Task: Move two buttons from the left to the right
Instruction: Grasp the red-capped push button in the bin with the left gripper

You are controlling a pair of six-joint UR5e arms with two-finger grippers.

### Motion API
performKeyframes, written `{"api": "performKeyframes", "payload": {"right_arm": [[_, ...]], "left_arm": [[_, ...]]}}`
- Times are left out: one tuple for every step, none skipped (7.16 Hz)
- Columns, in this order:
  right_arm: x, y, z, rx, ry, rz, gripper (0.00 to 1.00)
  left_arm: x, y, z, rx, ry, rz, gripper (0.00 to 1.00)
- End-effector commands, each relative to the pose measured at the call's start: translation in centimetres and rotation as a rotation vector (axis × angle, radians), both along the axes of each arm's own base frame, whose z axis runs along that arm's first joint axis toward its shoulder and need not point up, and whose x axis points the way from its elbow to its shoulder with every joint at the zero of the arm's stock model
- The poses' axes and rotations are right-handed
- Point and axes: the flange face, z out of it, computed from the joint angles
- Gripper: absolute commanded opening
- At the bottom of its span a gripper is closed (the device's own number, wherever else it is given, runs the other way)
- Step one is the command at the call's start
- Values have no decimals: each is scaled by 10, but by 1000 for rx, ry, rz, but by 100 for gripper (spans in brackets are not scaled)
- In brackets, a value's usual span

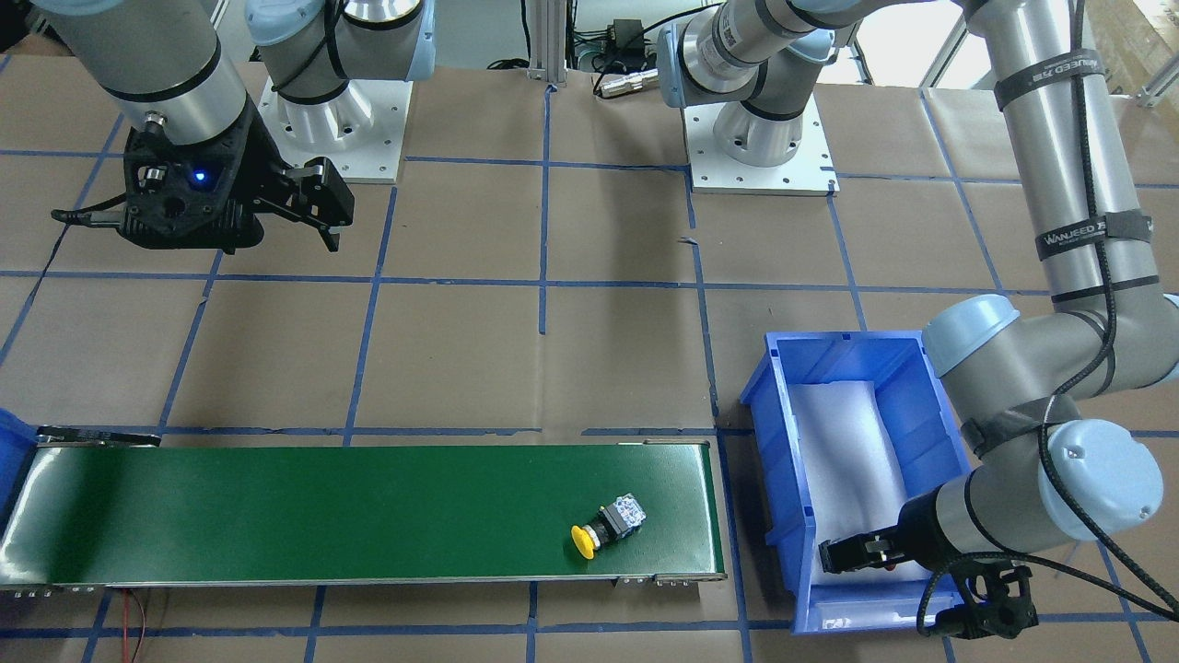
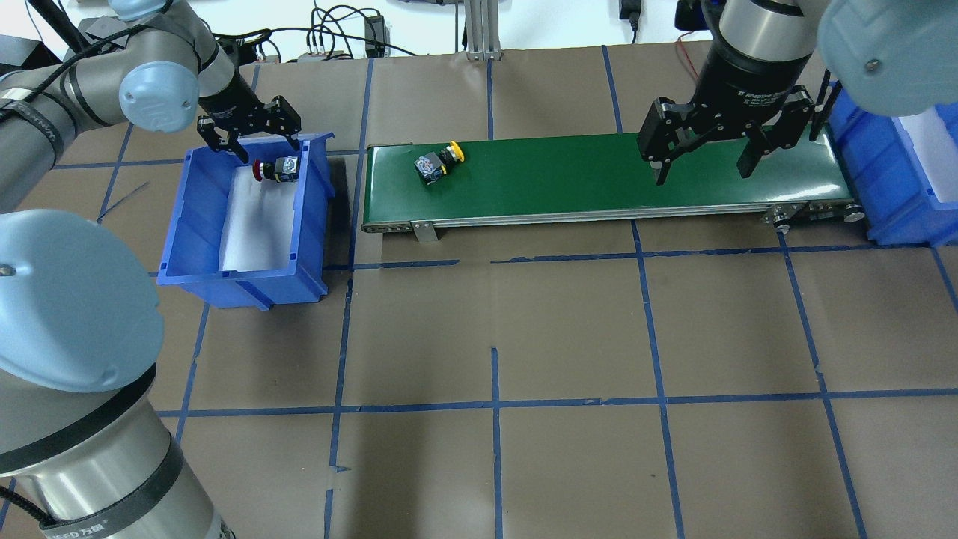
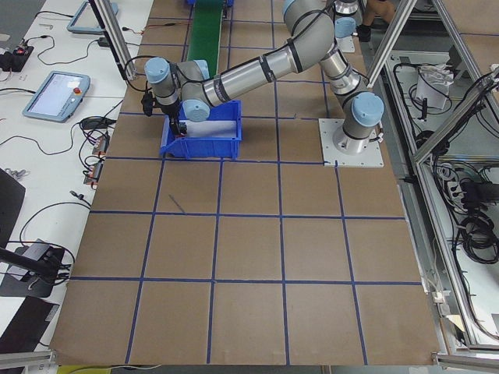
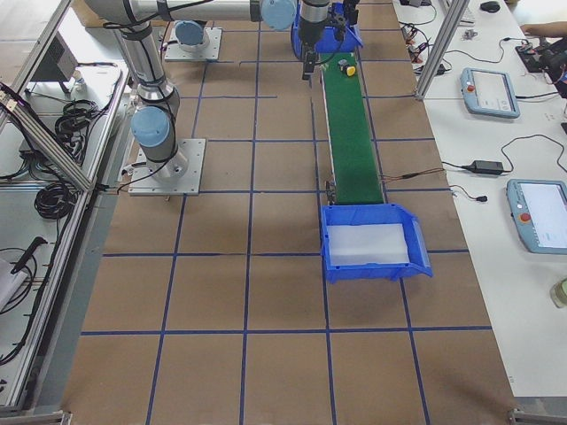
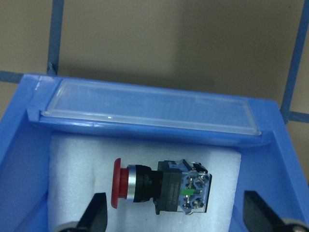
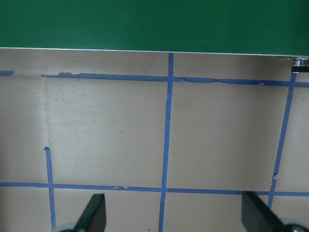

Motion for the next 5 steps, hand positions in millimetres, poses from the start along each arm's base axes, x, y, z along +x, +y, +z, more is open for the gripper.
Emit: {"api": "performKeyframes", "payload": {"right_arm": [[0,0,0,0,0,0,100],[0,0,0,0,0,0,100],[0,0,0,0,0,0,100],[0,0,0,0,0,0,100],[0,0,0,0,0,0,100]], "left_arm": [[0,-1,-5,5,3,1,90],[0,-1,-8,9,3,1,90],[0,-1,-10,12,4,1,90],[1,0,-12,15,5,2,90],[0,-1,-16,21,6,-1,90]]}}
